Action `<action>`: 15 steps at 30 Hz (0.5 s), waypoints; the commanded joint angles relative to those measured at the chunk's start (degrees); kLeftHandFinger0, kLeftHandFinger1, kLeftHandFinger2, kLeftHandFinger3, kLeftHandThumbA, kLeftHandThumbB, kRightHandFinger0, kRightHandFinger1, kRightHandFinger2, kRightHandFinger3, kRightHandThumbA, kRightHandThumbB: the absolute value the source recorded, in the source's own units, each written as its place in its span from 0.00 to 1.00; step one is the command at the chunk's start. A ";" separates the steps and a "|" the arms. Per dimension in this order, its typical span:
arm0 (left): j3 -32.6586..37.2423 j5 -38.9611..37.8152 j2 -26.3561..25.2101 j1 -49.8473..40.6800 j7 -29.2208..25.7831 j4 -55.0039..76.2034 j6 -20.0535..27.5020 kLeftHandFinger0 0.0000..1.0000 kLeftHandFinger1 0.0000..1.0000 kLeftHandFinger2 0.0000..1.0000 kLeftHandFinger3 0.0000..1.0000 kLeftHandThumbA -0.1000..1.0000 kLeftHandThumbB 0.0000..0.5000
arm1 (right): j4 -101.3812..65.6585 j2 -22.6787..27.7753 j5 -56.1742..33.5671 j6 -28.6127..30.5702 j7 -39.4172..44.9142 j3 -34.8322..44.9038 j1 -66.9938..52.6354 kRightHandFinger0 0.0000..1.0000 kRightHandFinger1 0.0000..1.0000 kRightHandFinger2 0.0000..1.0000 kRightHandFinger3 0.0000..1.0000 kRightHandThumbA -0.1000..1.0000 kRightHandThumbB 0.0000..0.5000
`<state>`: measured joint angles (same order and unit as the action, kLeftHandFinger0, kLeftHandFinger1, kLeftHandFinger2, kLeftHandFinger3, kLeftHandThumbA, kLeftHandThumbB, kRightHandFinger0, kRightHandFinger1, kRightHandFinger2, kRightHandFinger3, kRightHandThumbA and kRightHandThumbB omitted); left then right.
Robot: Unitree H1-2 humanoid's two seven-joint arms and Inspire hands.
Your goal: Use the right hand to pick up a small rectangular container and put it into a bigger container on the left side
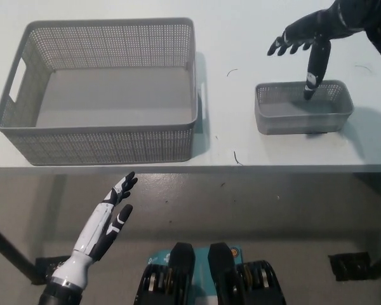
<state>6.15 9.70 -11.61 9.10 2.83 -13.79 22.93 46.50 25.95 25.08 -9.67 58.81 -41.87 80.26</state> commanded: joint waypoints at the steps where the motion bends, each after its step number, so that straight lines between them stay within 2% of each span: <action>1: 0.01 -0.27 -0.42 0.03 0.62 1.52 2.14 1.00 1.00 1.00 1.00 1.00 0.52 | 1.75 -0.61 2.10 3.15 0.23 0.09 1.41 1.00 1.00 1.00 1.00 1.00 0.83; 5: 0.10 -0.31 -0.32 -0.68 0.82 1.50 2.37 1.00 1.00 1.00 1.00 1.00 0.52 | 4.68 -1.90 4.73 4.95 -1.33 -1.48 0.16 1.00 1.00 1.00 1.00 1.00 0.82; 7: 0.10 -0.04 -0.31 -0.90 0.86 1.64 1.97 1.00 1.00 1.00 1.00 1.00 0.54 | 5.74 -2.26 6.46 5.21 -3.71 -2.16 -0.37 1.00 1.00 1.00 1.00 1.00 0.85; 8: 0.06 -0.15 -0.26 -1.14 0.96 1.75 1.98 1.00 1.00 1.00 1.00 1.00 0.54 | 6.46 -2.51 6.57 5.41 -4.07 -2.01 -0.45 1.00 1.00 1.00 1.00 1.00 0.81; 11: 0.18 -0.08 -0.22 -1.56 1.12 1.78 2.09 1.00 1.00 1.00 1.00 1.00 0.53 | 9.31 -3.04 7.95 7.20 -6.59 -2.47 -0.10 1.00 1.00 1.00 1.00 1.00 0.82; 14: 0.25 -0.30 -0.03 -1.99 1.18 1.58 2.32 1.00 1.00 1.00 1.00 1.00 0.53 | 15.44 -4.70 9.71 8.27 -11.68 -2.90 1.19 1.00 1.00 1.00 1.00 1.00 0.90; 15: 0.25 -0.25 -0.01 -2.03 1.15 1.59 2.32 1.00 1.00 1.00 1.00 1.00 0.53 | 15.96 -4.89 9.96 7.88 -12.27 -2.93 1.35 1.00 1.00 1.00 1.00 1.00 0.87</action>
<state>6.26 9.67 -11.55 7.25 3.63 -13.77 22.98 58.93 21.47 30.88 -4.14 54.08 -44.68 76.97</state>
